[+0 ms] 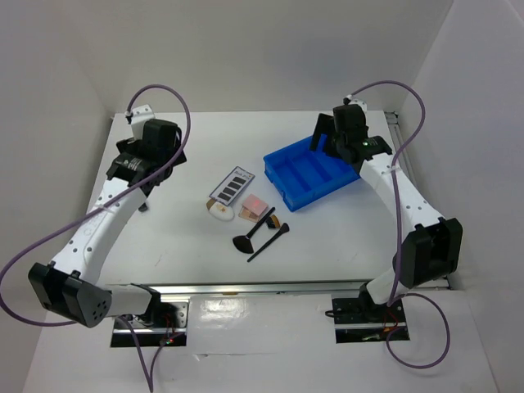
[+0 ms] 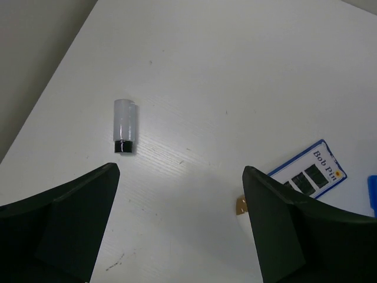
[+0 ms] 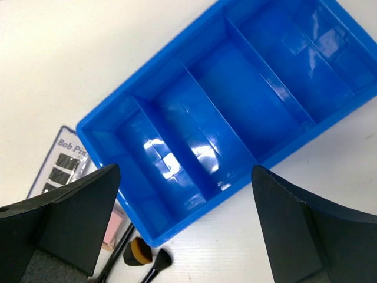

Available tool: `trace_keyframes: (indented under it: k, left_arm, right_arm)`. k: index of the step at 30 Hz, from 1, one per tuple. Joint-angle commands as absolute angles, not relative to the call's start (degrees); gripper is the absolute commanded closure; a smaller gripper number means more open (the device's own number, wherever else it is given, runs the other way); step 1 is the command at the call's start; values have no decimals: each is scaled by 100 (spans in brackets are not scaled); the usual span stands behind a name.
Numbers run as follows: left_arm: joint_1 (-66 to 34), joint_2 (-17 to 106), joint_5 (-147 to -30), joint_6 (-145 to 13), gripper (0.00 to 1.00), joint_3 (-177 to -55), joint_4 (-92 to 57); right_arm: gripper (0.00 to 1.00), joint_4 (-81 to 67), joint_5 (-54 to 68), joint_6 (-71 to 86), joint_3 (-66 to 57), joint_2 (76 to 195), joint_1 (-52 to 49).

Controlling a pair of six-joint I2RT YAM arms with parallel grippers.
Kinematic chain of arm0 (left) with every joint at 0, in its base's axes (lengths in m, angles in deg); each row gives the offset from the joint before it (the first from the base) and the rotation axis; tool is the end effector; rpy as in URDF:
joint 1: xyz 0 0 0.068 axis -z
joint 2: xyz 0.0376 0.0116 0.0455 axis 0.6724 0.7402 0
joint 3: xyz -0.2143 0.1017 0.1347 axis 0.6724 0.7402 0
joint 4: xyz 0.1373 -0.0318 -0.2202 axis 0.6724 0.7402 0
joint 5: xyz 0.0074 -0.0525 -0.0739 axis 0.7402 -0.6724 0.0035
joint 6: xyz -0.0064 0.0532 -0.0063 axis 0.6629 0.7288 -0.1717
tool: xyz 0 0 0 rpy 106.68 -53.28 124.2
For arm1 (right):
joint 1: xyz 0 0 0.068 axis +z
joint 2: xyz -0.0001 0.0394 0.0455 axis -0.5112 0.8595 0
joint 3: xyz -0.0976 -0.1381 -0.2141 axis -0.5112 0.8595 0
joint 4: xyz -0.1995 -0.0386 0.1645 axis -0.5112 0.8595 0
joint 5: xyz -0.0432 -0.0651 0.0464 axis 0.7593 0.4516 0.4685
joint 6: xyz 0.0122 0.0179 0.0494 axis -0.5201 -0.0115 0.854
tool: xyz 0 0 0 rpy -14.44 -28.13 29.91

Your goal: Organize the makeup

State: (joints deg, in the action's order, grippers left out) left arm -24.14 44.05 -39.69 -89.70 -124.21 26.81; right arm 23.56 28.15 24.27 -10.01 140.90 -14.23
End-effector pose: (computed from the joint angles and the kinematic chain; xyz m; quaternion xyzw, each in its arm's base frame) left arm 0.2637 -0.0620 0.3916 -0.2773 0.8058 0.0868 0.5161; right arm 0.3300 0.0893 0.3493 0.1062 0.8822 0.0556 0.4554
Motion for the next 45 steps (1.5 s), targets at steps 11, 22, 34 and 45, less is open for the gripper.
trace_keyframes:
  k: [11,22,34,45]
  left_arm:
    - [-2406,3505,-5094,-7972,0,-11236,816]
    - [-2406,3602,-5559,-7118,0,-11123,782]
    - [-2221,3655,-5330,-7601,0,-11271,1080]
    - [-2116,4103,-5455,-7777,0,-11579,1502]
  right_arm:
    - [0,2528,1914,1633,-1214,14171,-948]
    - [8,1835,1018,1748,-469,14076,667]
    - [2,2211,2008,1992,438,14224,1944]
    - [0,1834,2485,2097,903,14769,1813]
